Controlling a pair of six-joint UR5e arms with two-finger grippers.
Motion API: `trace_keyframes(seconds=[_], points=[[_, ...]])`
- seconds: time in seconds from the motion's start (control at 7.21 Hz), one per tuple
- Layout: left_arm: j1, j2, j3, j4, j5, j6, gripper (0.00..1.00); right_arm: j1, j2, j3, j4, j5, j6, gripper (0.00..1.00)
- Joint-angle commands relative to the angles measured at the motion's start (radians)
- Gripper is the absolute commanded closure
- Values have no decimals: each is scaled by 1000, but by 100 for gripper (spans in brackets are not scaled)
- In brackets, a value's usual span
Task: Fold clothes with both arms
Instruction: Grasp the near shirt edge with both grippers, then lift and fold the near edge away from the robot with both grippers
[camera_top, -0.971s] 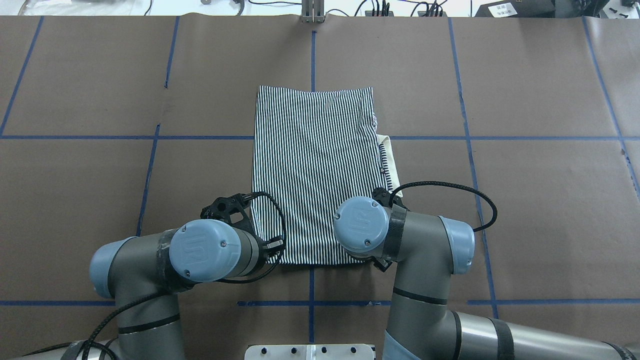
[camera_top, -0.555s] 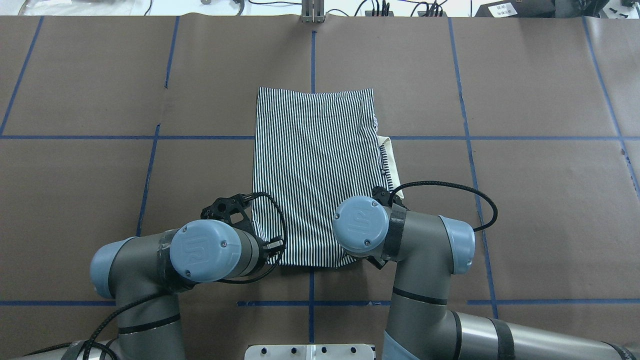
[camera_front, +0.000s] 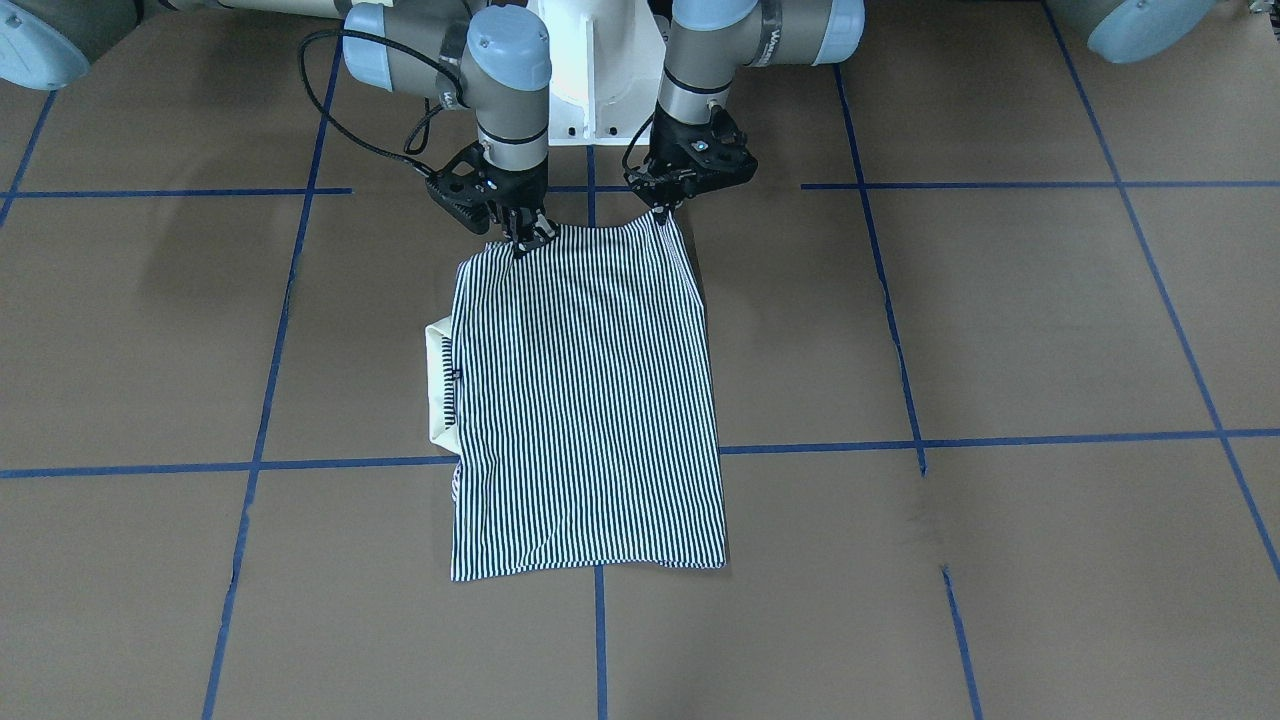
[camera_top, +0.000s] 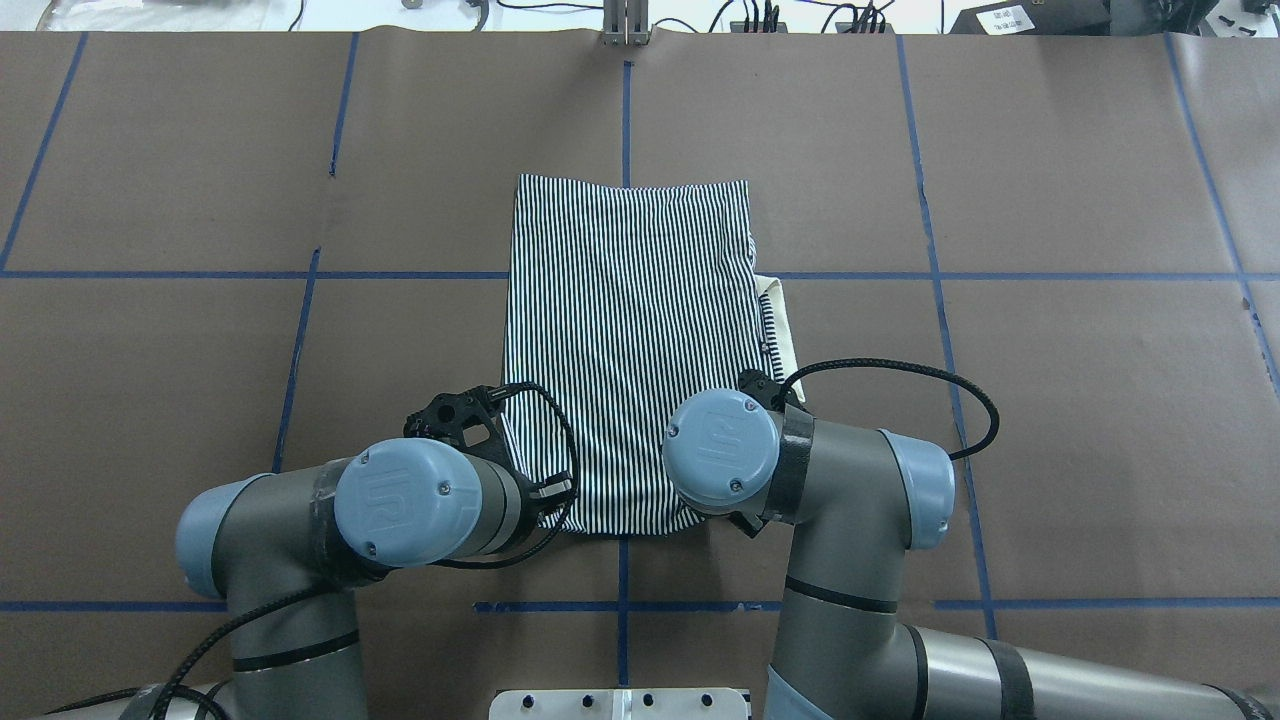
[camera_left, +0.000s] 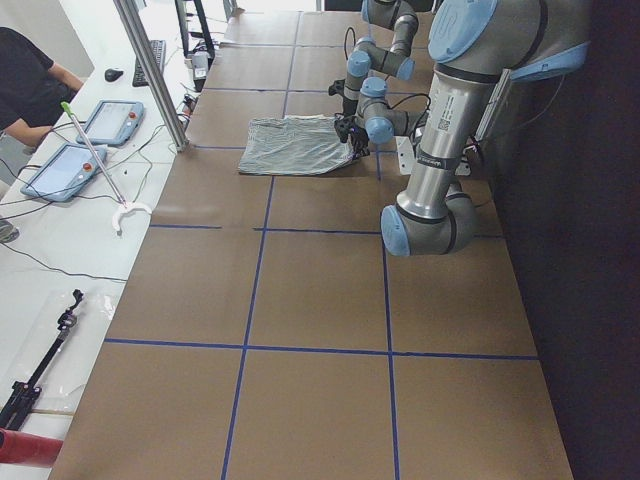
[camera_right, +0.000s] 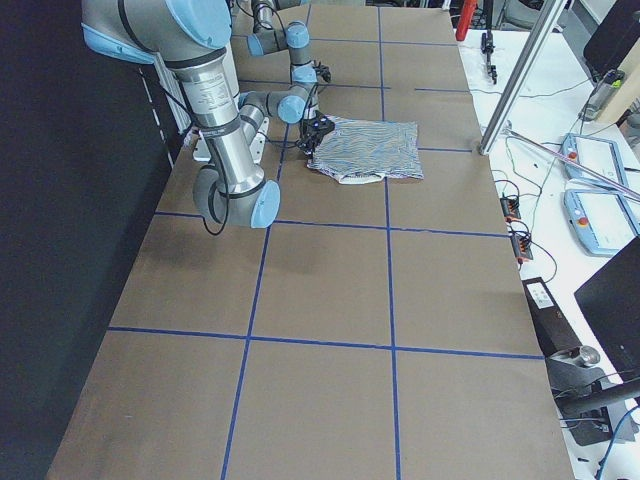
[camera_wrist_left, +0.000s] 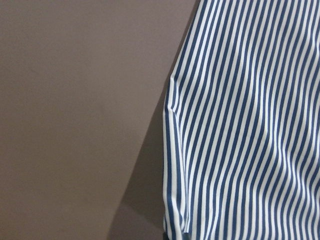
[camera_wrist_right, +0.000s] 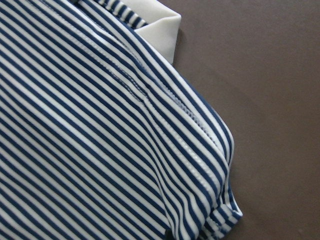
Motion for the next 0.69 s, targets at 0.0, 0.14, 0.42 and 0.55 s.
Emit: trace_keyframes(seconds=[0.0, 0.14, 0.42, 0.55], points=[[12, 13, -93, 6, 0, -1, 100, -9, -16, 74, 0, 13, -5, 100], [52, 35, -143, 11, 0, -4, 100, -38, -19, 123, -3, 13, -5, 100], [133, 94, -236, 29, 2, -18, 100, -113, -55, 227, -5, 5, -3, 100], [133, 96, -253, 64, 0, -30, 100, -121, -82, 253, -5, 4, -3, 100]])
